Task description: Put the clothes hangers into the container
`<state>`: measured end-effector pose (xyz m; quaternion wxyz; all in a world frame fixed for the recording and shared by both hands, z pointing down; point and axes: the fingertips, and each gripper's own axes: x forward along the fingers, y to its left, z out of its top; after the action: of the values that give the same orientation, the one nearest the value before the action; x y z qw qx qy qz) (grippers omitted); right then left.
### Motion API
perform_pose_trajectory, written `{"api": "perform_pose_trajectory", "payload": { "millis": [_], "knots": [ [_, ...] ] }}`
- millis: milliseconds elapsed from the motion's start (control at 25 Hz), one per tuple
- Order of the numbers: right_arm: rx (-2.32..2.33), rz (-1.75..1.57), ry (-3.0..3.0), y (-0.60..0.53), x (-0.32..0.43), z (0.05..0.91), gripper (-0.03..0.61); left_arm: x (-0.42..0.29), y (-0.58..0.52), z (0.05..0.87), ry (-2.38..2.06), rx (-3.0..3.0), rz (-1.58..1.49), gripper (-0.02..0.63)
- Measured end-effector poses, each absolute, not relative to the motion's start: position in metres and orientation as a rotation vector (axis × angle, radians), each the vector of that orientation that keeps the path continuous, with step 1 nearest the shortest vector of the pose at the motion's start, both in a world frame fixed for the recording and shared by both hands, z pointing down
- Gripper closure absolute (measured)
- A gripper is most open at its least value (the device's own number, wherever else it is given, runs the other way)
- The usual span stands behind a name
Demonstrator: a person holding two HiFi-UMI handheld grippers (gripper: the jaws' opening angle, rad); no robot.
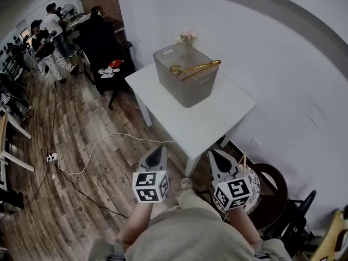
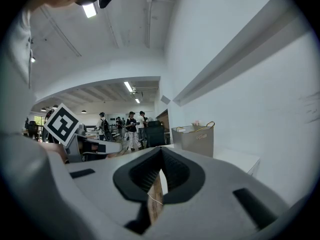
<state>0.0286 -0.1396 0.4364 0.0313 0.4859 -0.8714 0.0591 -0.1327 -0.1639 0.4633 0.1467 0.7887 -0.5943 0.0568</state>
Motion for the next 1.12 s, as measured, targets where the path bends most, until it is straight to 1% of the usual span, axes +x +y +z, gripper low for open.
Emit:
{"api": "perform_pose_trajectory", "payload": {
  "millis": [480, 1120],
  "knots": [
    [1.497, 0.172, -2.685, -0.132, 0.025, 0.436, 0.58, -0.134, -0.158, 0.461, -1.71, 2.267, 0.127, 0.604],
    [1.515, 0.166, -2.666, -0.134, 0.015, 0.441, 0.58, -0.14, -0.163, 0.467, -1.682, 2.279, 0.162, 0.606]
  ]
}}
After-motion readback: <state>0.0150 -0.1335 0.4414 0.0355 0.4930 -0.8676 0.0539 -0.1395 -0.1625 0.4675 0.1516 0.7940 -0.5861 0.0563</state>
